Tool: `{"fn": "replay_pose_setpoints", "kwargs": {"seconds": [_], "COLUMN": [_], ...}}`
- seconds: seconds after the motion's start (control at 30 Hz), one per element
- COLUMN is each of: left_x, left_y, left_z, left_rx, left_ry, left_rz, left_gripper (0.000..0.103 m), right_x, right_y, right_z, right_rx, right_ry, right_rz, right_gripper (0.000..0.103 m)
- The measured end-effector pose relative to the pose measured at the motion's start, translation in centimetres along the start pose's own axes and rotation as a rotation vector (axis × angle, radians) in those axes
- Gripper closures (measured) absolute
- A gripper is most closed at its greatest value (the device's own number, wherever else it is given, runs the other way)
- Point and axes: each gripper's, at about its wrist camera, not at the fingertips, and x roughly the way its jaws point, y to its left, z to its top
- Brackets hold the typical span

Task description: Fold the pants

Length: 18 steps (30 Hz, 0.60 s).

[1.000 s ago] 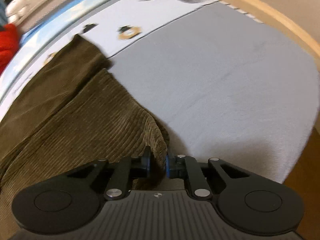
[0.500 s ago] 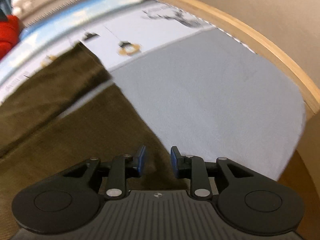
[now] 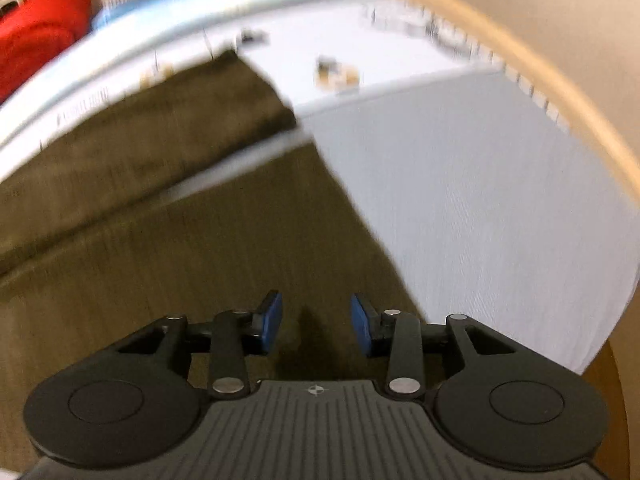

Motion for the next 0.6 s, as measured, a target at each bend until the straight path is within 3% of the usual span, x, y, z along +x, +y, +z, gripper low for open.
{"fn": "replay_pose_setpoints", "kwargs": {"seconds": [0.1,0.33,0.43,0.6], "left_x": [-0.9,-3.3,-3.6,-3.5], "left_y": [-0.5,-2.0,-2.7,-3.4], "left_z": [1.6,3.5,4.3,5.7], "left_rx": [-0.017,-0.08,-0.101,-0.131], "left_ry": [-0.078,-0.262,-0.294,-0.3], "left_rz": [0.034,0.065,0.056,0.063], "left_gripper": [0.024,0.019,0.019,0.019], "right_x": [-1.5,-5.1,-5.9,-6.6], "right_y": [1.5,7.8,10.3,14.0], "right_z": [1.0,2.5,2.7,2.8], "right_rx": [-0.018,-0.171,-0.2,-0.264], "right_ry": [-0.111,-0.327,-0.358,-0.354], "right_rz": [-0.006,0.028,0.058,0.1], "right_gripper": [0.061,0.05,0.044,0.042]}}
